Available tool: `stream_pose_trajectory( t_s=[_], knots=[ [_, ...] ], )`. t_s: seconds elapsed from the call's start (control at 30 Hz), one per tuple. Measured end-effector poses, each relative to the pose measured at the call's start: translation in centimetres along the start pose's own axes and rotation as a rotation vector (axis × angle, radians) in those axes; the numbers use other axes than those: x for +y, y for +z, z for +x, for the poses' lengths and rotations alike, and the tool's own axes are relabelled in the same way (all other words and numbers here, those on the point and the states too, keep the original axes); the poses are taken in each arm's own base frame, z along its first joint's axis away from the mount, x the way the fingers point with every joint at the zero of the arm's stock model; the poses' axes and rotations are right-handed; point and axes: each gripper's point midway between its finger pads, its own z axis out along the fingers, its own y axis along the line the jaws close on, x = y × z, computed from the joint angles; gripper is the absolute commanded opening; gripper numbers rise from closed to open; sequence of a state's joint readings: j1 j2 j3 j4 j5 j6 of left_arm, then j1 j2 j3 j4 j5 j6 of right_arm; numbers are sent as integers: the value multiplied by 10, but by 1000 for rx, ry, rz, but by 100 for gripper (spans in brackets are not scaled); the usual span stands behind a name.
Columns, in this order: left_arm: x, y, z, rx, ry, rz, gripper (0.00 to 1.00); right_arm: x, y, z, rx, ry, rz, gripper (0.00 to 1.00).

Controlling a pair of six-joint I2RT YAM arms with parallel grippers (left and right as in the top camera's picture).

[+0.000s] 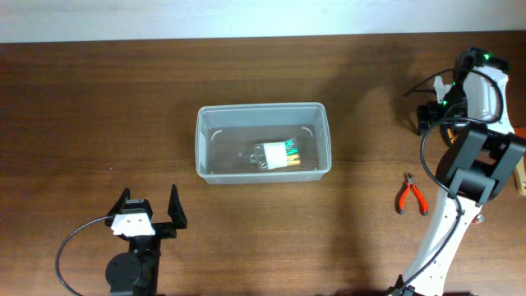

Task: Pack container
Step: 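Lower the right gripper and grasp the orange-black pliers handles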

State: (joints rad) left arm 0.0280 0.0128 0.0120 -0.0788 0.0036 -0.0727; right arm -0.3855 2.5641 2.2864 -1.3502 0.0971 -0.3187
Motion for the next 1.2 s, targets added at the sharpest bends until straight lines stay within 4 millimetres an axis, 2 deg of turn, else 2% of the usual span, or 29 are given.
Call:
stream_pose_trajectory(
  t_s=[0.17,0.27,0.57,0.87,1.2],
  knots=[
    [0,0,0,0,0,0,99,-1,0,0,0,-2,3,67],
    [0,0,0,0,0,0,99,-1,1,0,2,0,8,66],
    [0,0,0,0,0,0,99,-1,1,0,2,0,8,45],
    [0,0,0,0,0,0,99,0,1,0,1,8,-1,39],
    [0,0,0,0,0,0,99,-2,2,1,1,65,-4,40]
  ],
)
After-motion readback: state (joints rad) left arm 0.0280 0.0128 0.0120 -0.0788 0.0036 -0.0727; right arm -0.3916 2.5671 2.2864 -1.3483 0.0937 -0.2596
